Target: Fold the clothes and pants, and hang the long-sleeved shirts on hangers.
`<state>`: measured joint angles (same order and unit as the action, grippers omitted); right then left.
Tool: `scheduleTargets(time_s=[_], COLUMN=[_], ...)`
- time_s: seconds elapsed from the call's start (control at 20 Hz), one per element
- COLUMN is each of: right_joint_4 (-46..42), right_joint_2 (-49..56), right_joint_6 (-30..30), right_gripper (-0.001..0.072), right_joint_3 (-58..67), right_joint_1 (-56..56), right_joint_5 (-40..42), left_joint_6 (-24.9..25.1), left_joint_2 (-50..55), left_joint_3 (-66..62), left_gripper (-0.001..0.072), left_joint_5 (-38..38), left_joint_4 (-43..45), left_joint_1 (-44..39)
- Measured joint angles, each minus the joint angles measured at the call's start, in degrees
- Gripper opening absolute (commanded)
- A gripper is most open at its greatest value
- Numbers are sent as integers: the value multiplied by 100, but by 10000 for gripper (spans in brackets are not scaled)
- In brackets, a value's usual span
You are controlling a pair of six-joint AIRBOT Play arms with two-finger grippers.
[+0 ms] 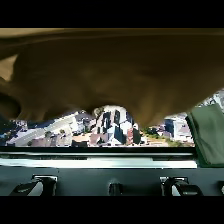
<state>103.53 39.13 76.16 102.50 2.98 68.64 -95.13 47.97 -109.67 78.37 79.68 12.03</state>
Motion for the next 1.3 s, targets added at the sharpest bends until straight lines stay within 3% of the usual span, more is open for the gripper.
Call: scheduleTargets(time_s=[0.3, 0.55, 0.8, 0.85, 0.95, 1.0, 1.1, 1.15, 1.3], right_joint_4=[-278, 17, 487, 570, 734, 807, 929, 968, 1034], right_joint_2=[1451, 3827, 5984, 6299, 6813, 6979, 7134, 7125, 6747], right_joint_6=[-76, 179, 247, 243, 138, 57, -42, -61, 232], right_gripper=[32, 32, 33, 39, 127, 178, 373, 425, 425], right_joint_3=[20, 20, 20, 20, 20, 20, 22, 22, 22], right_joint_1=[0, 0, -133, -175, -234, -251, -262, -249, -46], right_joint_5=[-243, -586, -1390, -1582, -1829, -1904, -1945, -1919, -1552], left_joint_6=[4, 319, 426, 433, 437, 442, 455, 455, 520], left_joint_2=[1001, 3058, 5263, 5574, 6054, 6203, 6336, 6341, 6131], left_joint_3=[302, 525, 570, 573, 575, 575, 538, 470, 157], left_gripper=[18, 19, 19, 20, 31, 128, 412, 457, 457], left_joint_5=[61, -96, -859, -1019, -1276, -1386, -1471, -1473, -1132], left_joint_4=[262, 221, -72, -162, -269, -330, -422, -444, -483], left_joint_1=[-57, -385, -767, -826, -918, -949, -966, -935, -699])
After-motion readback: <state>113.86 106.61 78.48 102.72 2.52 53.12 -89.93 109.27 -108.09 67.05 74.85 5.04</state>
